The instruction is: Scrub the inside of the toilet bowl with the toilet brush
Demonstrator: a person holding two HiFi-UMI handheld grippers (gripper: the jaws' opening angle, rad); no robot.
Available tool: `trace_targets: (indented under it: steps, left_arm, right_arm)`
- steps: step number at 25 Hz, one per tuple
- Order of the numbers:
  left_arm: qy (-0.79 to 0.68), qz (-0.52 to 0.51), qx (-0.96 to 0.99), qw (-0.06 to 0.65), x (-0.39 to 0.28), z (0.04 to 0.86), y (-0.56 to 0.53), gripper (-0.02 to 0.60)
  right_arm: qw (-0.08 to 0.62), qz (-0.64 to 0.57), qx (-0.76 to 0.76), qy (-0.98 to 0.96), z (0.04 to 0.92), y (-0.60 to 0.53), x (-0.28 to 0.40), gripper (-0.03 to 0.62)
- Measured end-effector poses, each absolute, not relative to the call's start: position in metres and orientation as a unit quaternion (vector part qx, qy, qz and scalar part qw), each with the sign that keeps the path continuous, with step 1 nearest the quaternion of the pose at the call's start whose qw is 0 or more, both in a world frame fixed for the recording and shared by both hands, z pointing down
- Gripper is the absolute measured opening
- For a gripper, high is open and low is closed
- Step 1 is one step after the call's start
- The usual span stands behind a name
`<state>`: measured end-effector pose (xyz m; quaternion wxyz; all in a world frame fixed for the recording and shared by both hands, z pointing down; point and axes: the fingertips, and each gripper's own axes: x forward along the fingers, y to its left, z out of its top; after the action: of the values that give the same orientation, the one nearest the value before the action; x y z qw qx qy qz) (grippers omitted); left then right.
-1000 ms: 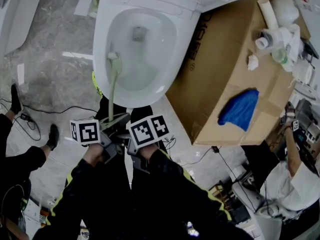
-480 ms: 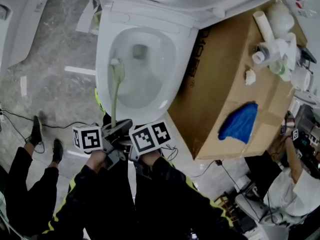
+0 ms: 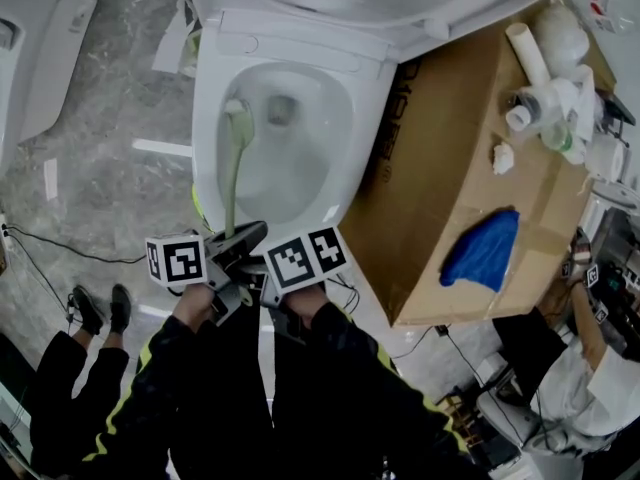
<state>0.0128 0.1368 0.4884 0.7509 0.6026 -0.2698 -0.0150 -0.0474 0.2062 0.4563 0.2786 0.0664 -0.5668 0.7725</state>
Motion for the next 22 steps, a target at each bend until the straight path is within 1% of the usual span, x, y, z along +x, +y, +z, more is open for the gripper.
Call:
trace_targets:
  steps: [10, 18, 22]
  left_arm:
    - [-0.262, 0.005, 0.629, 0.732, 0.017, 0.494, 0.095, 0.011]
    - [-0.257, 0.011, 0.628, 0.735, 0.023, 0.5, 0.083, 0.011]
    - [-0.248, 0.018, 0.635, 0.731, 0.034, 0.504, 0.075, 0.011]
  right_arm:
    - [0.251, 0.764, 0.088, -0.588, 0.465, 0.163, -0.046, 0.064]
    - [0.245, 0.763, 0.098, -0.59, 0.47, 0.148, -0.04, 0.064]
    - [0.227, 0.769, 0.113, -0.587, 0.475, 0.139, -0.031, 0.064]
